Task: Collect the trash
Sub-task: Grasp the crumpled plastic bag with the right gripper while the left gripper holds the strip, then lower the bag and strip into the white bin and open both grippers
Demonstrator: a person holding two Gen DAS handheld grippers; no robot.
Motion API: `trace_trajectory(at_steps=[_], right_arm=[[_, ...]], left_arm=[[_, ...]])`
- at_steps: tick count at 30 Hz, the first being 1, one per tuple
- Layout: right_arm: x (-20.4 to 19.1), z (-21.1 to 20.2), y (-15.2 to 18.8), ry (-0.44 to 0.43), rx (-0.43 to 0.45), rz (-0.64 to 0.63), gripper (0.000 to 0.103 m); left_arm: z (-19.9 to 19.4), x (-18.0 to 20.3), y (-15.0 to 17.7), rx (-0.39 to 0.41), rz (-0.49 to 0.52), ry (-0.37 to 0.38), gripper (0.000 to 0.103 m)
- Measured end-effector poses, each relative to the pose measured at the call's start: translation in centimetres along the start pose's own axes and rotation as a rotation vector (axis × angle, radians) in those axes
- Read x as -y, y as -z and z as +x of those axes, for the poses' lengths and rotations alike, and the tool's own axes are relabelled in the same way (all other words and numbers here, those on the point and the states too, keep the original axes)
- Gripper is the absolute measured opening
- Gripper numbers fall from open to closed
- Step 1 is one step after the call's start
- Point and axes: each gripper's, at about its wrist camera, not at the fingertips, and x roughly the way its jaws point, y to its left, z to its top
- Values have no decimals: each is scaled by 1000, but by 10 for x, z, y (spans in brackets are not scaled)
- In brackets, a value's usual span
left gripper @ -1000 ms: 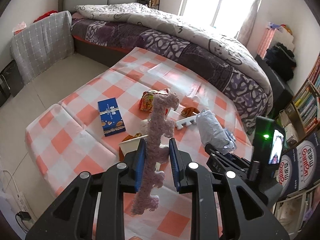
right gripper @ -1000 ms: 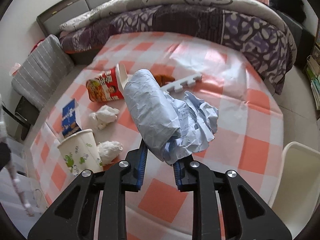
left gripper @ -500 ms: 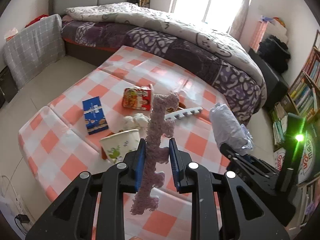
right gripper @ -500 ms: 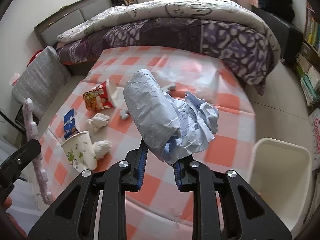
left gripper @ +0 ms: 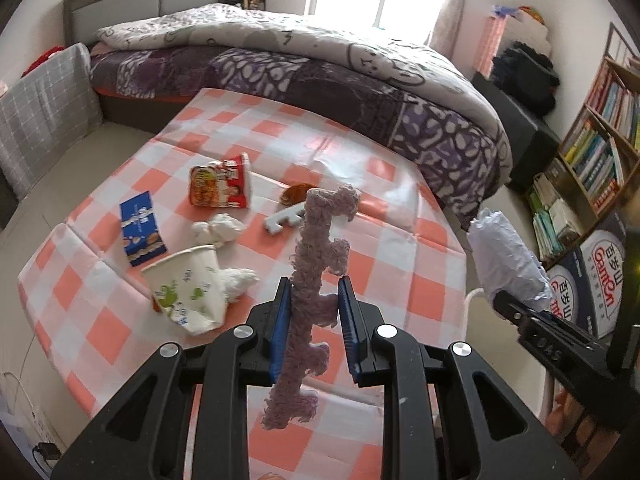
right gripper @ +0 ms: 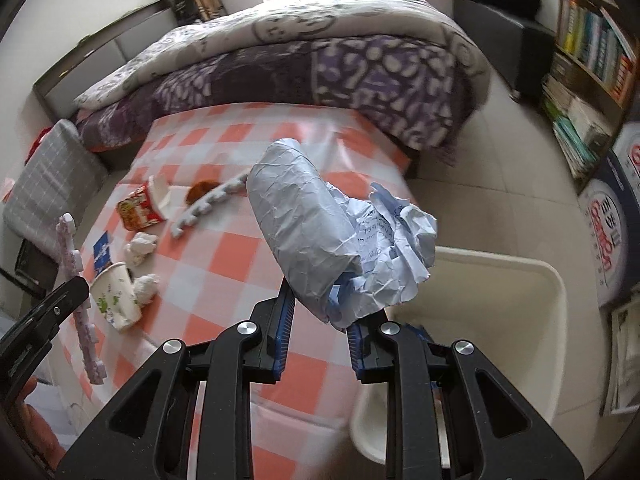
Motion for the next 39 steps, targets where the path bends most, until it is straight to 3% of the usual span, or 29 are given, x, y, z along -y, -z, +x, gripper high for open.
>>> trace_trajectory(at_steps=[8,11,14,16,26,34,35,36,37,39], right_arm=[[54,-10,12,60,-59,97,25],[73,-14,17,79,-77,136,30],[93,-25,19,97,-49,169,36],[103,-34,19,105,-25,188,48],[147,-62,19,122,50,292,66],[171,-77,20,136,95,347,76],[172,-78,21,140,97,349,77],[174,-79,21,142,99,351,77],[176,-79,21,143,99,356,78],[179,-80,22,142,99,365,79]], left_arm=[[13,40,10,-26,74,43,24],[18,59,15,-36,114,75,24],[21,80,21,-41,154,114,24],[22,93,25,-40,181,137,24],[30,153,46,-54,300,245,25],[46,185,59,-129,309,381,25],[49,189,61,-140,310,394,26],[51,191,62,-149,310,403,37],[54,193,63,-156,307,414,54],[55,195,65,-164,296,433,64]])
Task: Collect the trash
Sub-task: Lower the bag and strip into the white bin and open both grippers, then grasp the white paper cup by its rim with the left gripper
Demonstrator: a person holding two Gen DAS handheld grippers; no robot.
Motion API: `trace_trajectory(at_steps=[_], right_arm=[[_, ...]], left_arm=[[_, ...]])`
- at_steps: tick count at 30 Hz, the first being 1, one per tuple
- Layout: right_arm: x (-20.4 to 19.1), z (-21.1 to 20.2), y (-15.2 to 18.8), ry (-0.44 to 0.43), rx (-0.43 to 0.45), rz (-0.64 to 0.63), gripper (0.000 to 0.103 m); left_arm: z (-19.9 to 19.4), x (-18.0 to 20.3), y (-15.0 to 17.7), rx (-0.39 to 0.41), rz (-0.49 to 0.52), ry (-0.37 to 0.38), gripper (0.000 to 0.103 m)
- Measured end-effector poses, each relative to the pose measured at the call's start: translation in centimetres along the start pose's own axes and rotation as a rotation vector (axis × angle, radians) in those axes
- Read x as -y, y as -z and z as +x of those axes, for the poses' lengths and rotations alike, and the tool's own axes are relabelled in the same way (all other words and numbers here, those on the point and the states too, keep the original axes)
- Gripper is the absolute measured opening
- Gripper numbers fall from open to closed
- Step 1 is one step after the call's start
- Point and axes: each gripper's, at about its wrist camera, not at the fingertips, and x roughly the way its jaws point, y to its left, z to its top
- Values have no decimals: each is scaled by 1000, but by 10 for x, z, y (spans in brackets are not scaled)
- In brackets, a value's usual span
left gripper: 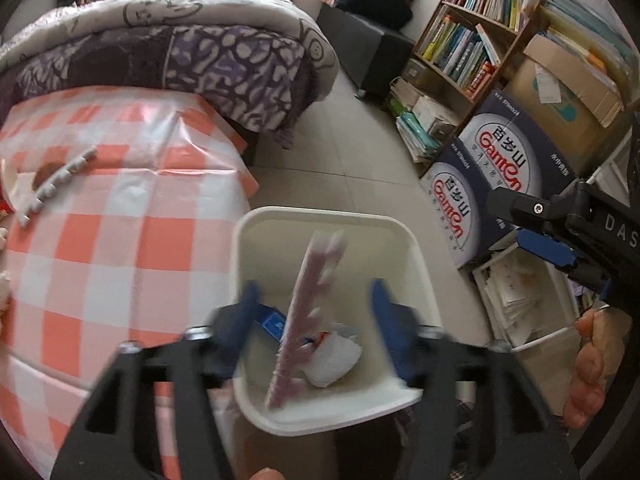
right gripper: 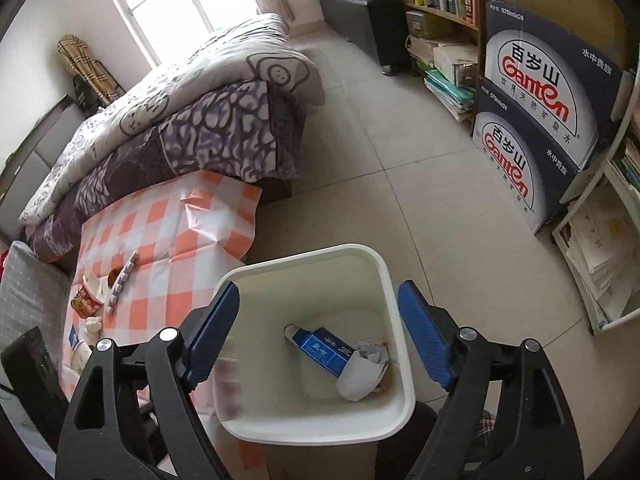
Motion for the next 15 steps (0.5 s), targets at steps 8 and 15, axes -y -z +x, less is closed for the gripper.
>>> trace_trajectory(at_steps=[8,15], right_arm=[[3,-1,-1,-2,4,26,90],[-18,8,4,-11,-29,17,93]], left_arm=[[2,-9,1,-22,-26,-17,68],[-8,-35,1,-22,-82,-90,76]])
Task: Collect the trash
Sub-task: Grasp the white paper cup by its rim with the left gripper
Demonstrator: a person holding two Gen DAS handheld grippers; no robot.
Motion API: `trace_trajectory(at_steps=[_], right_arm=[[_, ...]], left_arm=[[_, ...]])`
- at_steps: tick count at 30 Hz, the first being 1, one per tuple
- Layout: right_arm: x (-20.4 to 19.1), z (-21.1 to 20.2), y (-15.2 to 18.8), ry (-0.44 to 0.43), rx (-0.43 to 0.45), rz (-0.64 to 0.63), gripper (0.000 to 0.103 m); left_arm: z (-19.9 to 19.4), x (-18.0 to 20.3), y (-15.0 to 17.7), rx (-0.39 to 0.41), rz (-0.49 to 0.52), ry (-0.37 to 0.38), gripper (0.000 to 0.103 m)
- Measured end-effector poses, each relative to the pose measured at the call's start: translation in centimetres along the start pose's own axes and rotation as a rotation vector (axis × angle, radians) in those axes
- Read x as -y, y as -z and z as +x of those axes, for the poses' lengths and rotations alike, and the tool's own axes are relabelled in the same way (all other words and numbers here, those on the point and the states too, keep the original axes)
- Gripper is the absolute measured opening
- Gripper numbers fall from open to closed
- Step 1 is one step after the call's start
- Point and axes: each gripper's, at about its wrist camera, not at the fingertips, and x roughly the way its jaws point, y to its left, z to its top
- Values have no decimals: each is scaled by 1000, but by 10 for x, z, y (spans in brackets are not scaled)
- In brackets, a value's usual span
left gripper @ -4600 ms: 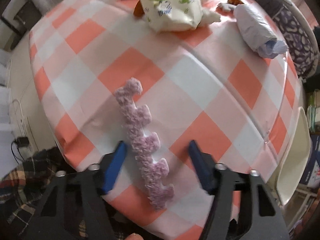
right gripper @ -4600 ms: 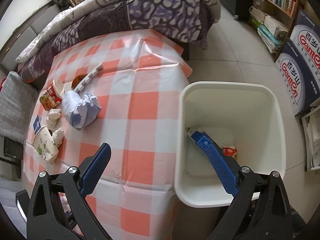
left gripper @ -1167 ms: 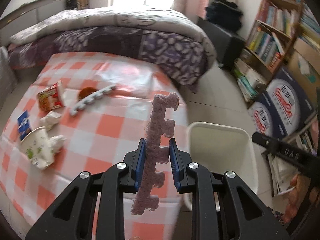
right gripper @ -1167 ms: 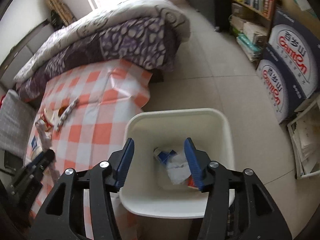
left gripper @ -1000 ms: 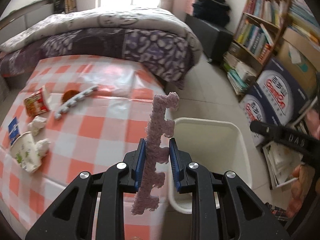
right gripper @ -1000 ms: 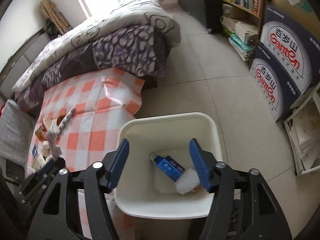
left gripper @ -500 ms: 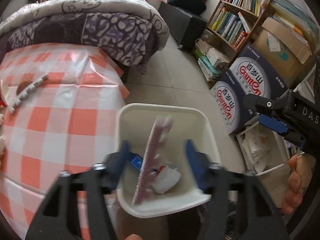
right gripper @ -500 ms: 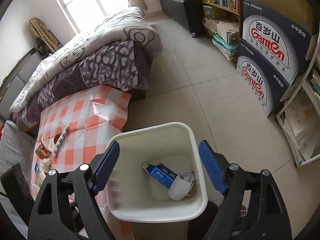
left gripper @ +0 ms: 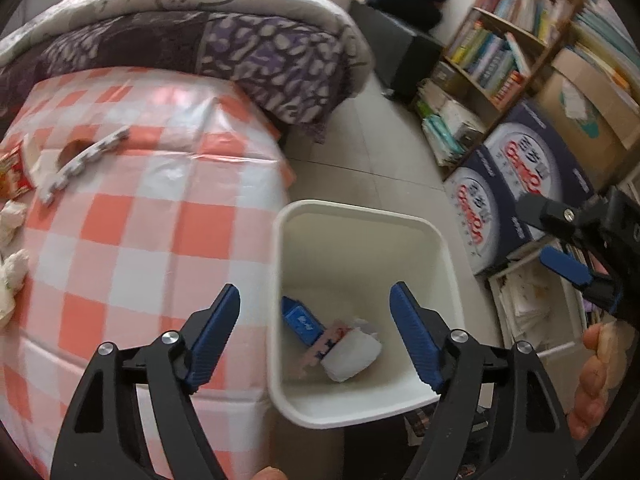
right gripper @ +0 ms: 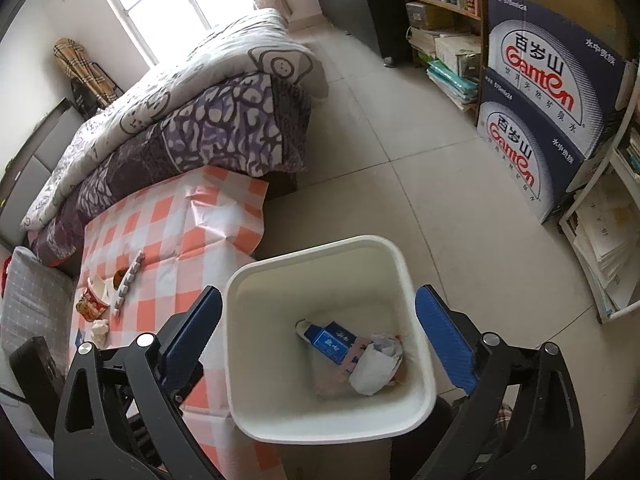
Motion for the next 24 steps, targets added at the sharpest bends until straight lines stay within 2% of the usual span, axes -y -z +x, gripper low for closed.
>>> trace_trajectory(at_steps=[4,10,14,18,21,24], right_arm=[[-17,7,5,-10,-26,-24,94],[-44,18,14,-27,-67,-64,94],[-63,26,21,-38,-94,-88,94],[-79,33,28,-44,-114,-120,94],[-87,37,32,-40,-124,-142,94],[-91,41,37,-35,-136,-158,94]], left_arm=[[-7,-30,-4,1,-69,-82,78],[-30,-93,-12,7,-206,-277,83],[-49,-151,-9,19,-340,-454,87],[-61,-210,-1,13,-509,-576,90],[-64,-251,6,-1,-629,-615,90],[-58,-283,13,-21,-733,-575,90]])
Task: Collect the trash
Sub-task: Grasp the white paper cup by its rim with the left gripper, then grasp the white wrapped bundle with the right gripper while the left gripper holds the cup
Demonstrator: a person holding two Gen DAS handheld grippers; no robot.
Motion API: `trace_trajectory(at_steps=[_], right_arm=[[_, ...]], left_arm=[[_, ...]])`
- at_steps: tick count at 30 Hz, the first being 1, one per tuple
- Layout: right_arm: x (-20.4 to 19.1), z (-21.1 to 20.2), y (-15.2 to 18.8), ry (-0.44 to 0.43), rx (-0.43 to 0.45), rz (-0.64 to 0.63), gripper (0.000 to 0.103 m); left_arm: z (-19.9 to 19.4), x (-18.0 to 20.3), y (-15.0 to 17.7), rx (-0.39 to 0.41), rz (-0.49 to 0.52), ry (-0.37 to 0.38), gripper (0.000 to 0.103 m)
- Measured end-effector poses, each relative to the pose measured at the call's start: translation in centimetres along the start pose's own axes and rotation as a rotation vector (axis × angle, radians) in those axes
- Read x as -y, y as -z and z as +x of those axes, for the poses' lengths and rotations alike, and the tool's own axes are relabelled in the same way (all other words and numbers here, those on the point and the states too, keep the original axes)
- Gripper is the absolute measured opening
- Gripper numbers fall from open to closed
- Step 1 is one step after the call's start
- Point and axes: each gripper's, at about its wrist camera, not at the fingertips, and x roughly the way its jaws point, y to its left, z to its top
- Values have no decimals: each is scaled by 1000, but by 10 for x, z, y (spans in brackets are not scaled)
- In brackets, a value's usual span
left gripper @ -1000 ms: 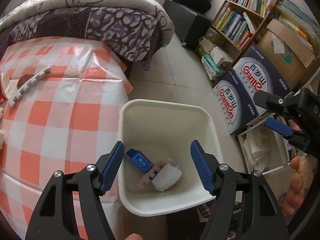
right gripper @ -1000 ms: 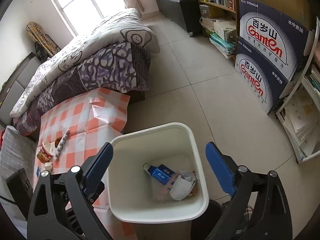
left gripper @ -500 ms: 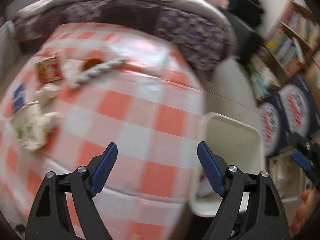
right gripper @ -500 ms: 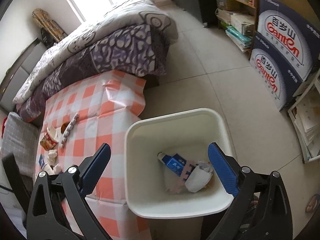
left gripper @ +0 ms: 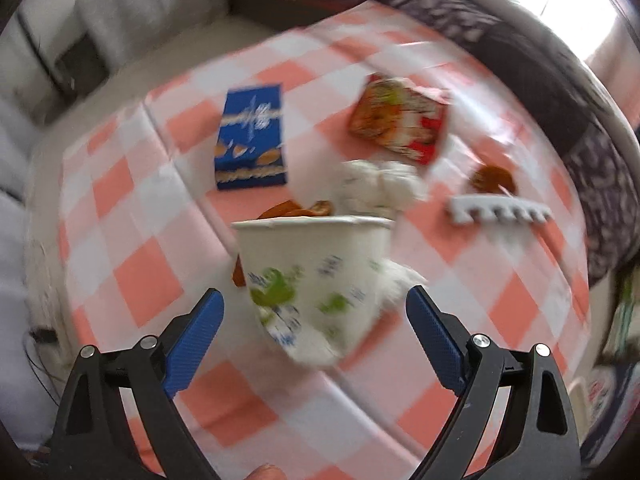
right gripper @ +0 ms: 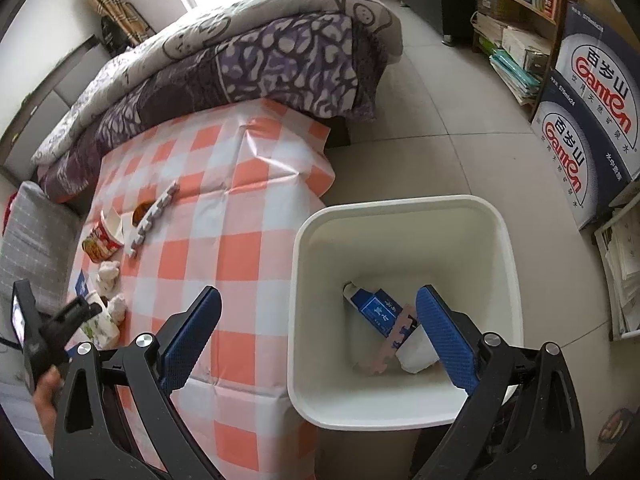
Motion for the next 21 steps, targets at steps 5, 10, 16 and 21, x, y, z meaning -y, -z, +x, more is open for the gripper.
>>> trace_trajectory(at_steps=[5,10,16,21], right_arm=[[-4,4,1,-6,-15,-1,94],[-9,7,2,-15,-27,2,94],[-22,9,5,-28,-31,-17,94],[-41,13,9,-47,-39,-47,94]], left_arm=[[18,-13,-10,-51,-67,57,90],[23,-13,-9,-79,-50,92,77],[10,-6,-3,-50,23,140,71],[-18,-2,3,-7,76,196,70]])
